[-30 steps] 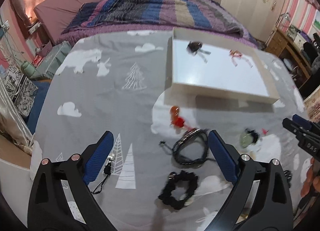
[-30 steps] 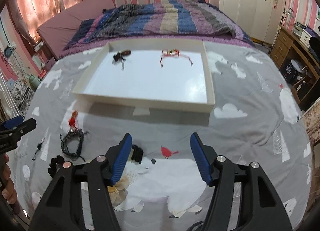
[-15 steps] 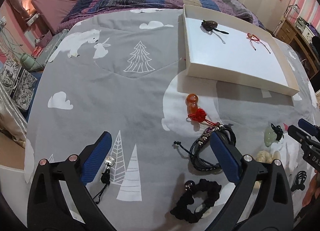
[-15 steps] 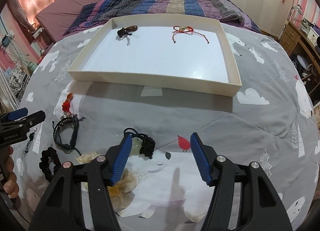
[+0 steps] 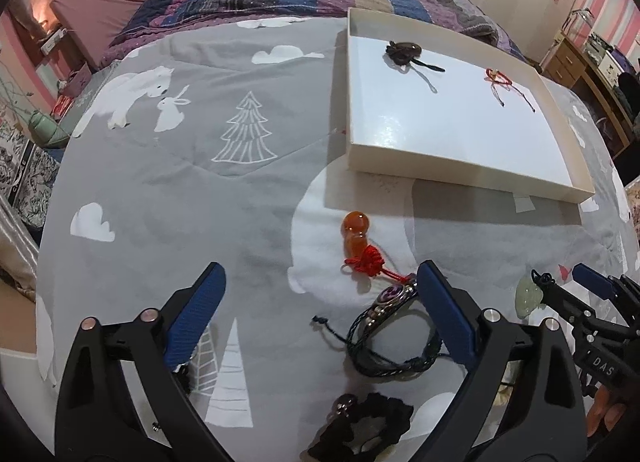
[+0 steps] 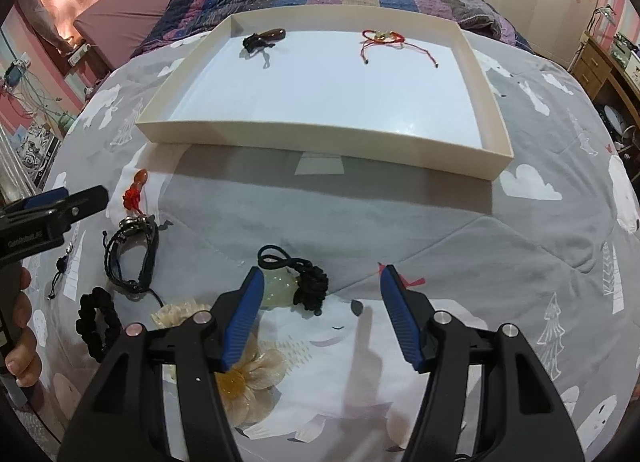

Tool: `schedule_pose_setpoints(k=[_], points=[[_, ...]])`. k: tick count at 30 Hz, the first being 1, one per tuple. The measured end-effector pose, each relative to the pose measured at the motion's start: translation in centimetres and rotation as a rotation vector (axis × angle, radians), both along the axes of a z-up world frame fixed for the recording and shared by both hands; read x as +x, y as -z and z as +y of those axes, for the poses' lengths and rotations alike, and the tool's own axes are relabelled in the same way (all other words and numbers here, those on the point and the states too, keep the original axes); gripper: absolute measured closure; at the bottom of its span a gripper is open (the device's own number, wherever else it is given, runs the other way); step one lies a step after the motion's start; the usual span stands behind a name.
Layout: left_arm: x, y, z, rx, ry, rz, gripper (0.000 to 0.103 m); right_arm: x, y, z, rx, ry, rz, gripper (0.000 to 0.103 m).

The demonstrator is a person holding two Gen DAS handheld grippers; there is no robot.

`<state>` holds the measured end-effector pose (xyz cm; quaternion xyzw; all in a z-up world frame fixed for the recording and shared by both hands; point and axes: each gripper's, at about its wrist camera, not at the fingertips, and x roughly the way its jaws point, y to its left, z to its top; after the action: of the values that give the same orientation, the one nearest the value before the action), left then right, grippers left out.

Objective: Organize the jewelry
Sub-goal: 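Withdraw both tools from the tray toward the remaining jewelry, then grasp the orange bead pendant's red tassel with left tool while right tool grasps jade pendant cord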

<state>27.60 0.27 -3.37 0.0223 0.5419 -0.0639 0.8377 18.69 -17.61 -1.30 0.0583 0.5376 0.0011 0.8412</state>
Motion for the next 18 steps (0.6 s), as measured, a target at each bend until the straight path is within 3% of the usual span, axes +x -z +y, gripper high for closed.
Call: schedule_pose_setpoints(k=[4, 9, 15, 18], points=[[0.6, 1.0, -0.6, -0.002, 0.008, 0.028, 0.019, 0.3, 0.5, 0.0, -0.009, 0.001, 0.009, 0.042], [1.1, 1.7, -1.3, 0.002, 0.017, 0.038, 0.021, 0.7, 1.1, 0.1, 0.014, -0.007, 0.022, 0.042], [2.0, 3.1, -1.5, -0.002, 0.020, 0.083, 0.048, 0.9, 1.4, 0.2, 0.027, -0.010, 0.023, 0.042], [2.0, 3.0, -1.4, -0.008, 0.016, 0.072, 0.051, 0.9, 1.4, 0.4, 0.034, -0.021, 0.022, 0.042]])
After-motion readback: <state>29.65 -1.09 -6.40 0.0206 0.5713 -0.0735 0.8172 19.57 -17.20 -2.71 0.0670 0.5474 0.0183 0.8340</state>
